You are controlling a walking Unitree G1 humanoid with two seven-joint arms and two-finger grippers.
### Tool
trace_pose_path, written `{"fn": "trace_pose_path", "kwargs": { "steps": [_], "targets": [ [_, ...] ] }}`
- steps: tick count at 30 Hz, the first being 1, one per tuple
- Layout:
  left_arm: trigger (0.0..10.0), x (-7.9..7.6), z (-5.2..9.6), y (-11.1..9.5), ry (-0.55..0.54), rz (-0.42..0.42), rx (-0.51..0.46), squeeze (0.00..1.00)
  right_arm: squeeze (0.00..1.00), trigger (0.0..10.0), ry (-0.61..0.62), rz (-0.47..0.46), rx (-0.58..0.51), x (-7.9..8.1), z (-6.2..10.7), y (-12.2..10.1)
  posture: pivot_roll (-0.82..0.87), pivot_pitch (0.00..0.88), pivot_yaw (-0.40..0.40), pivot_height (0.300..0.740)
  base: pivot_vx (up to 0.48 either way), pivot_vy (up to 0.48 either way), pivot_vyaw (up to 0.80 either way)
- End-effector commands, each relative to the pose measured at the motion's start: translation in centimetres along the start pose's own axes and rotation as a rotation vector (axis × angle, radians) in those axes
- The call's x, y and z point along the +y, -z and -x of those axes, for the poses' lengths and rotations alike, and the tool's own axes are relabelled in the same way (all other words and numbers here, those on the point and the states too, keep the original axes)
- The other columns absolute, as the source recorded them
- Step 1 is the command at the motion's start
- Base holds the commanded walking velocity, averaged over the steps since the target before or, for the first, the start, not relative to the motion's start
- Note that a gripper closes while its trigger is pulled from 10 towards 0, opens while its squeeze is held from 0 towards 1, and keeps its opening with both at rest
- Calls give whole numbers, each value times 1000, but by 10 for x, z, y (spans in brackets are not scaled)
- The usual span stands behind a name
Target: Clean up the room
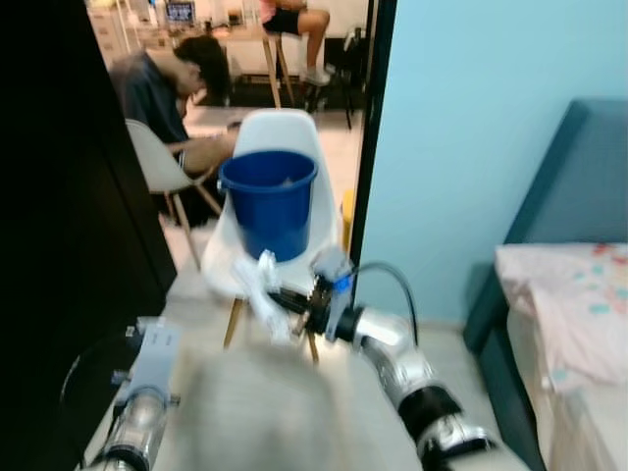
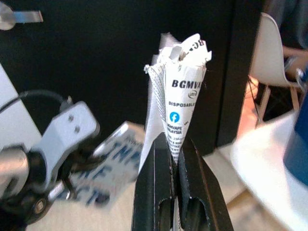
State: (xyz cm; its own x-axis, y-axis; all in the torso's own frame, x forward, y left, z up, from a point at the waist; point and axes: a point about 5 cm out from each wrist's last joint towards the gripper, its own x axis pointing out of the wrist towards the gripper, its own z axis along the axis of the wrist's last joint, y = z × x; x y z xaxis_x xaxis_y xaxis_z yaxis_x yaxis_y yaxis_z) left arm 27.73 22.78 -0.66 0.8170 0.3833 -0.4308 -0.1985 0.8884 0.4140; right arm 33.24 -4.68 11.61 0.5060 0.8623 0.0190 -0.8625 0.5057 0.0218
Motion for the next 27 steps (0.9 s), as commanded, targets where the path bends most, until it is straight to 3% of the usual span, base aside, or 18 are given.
{"fn": "trace_pose_path", "kwargs": {
  "steps": [1, 11, 23, 27],
  "targets": [
    [10000, 5, -1, -3, -38, 9, -16, 0, 0, 10000, 0, 37, -18, 4, -10, -9, -119, 0, -12, 740, 480, 0, 0],
    [10000, -4, 0, -7, -35, 22, -25, 0, 0, 10000, 107, 67, -53, -10, -21, -34, -114, 0, -16, 740, 480, 0, 0],
    [10000, -12, 7, 12, 1, -5, 33, 0, 0, 10000, 142, 67, -70, -14, -28, -45, -105, 0, -19, 740, 480, 0, 0],
    [10000, -9, 9, 22, 3, -22, 67, 0, 0, 10000, 223, 64, -89, -24, -26, -52, -103, 0, -16, 740, 480, 0, 0]
  ]
}}
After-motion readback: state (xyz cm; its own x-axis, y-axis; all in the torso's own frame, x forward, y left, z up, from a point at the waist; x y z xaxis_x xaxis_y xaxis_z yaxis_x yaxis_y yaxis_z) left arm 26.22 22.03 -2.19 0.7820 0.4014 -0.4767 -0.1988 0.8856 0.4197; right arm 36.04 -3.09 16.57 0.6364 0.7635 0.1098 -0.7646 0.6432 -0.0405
